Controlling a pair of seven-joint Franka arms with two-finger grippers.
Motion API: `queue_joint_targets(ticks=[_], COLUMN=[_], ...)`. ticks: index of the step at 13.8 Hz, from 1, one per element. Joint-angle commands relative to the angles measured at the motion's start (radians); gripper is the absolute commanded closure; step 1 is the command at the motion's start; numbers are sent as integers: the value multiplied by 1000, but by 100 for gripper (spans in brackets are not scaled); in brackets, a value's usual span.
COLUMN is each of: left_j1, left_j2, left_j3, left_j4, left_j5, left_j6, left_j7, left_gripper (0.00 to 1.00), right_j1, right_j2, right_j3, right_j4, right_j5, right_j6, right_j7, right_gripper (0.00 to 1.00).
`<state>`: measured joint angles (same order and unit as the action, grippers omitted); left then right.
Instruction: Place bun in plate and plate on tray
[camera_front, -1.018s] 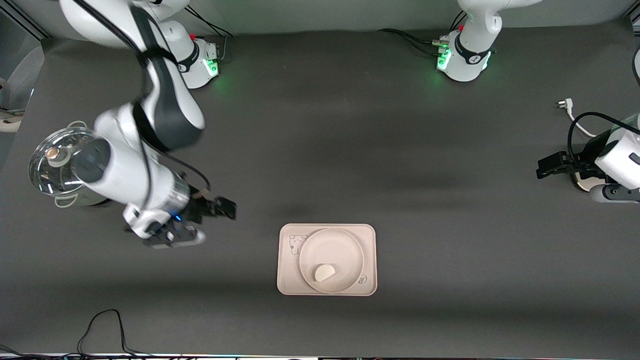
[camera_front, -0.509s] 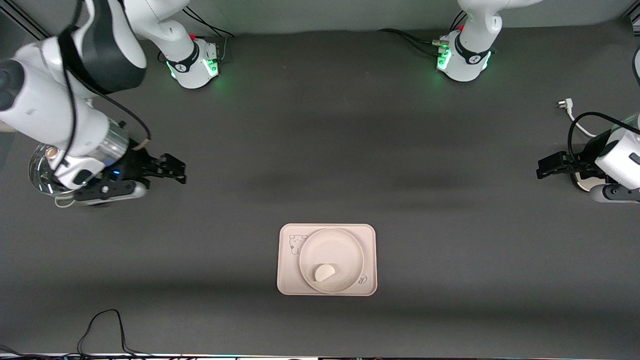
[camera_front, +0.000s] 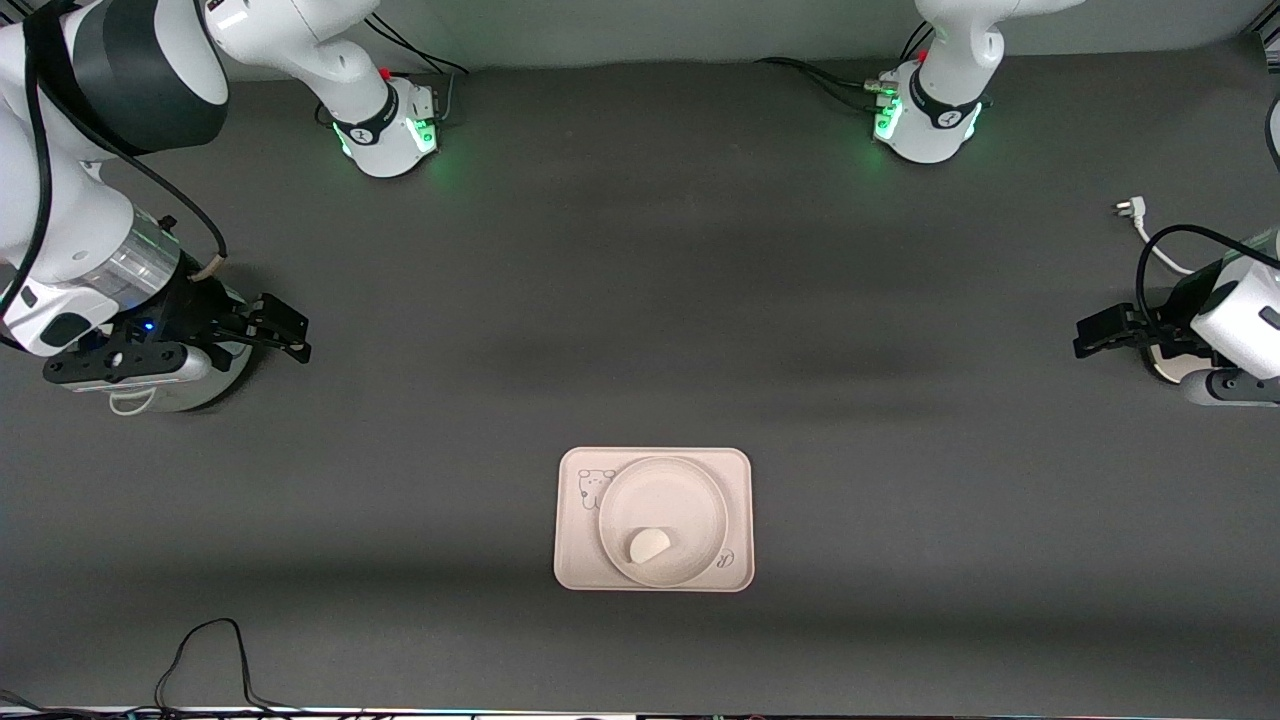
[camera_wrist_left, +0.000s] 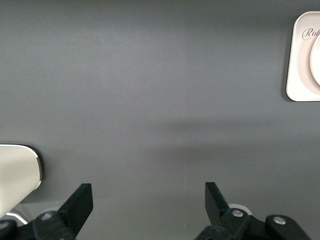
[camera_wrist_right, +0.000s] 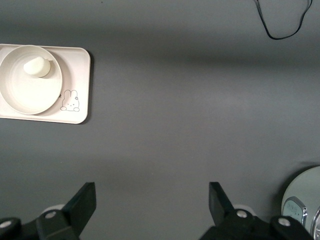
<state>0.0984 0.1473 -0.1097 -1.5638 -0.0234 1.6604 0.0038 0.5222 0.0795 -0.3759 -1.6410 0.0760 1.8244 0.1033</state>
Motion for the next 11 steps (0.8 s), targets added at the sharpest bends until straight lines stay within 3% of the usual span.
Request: queue_joint_targets(ticks=[1, 3, 7, 11], left_j1=[-3, -5, -3, -3], left_j2=[-3, -3, -3, -3], left_j3=[5, 5, 5, 7], left_j4=[-1, -1, -1, -1], left_j5=[-10, -10, -10, -10], left_j6=[4, 4, 6, 6], left_j7=[16, 16, 16, 16], left_gripper=[0, 0, 0, 0], right_j1=[-66, -175, -450, -568], right_j2=[0, -20, -53, -66], right_j3=[18, 110, 401, 514], right_j4=[17, 12, 3, -6], right_j5=[-25, -24, -111, -110], right_j6=[-22, -51, -79, -111], right_j7=[-11, -14, -50, -106], right_gripper=[0, 0, 0, 0])
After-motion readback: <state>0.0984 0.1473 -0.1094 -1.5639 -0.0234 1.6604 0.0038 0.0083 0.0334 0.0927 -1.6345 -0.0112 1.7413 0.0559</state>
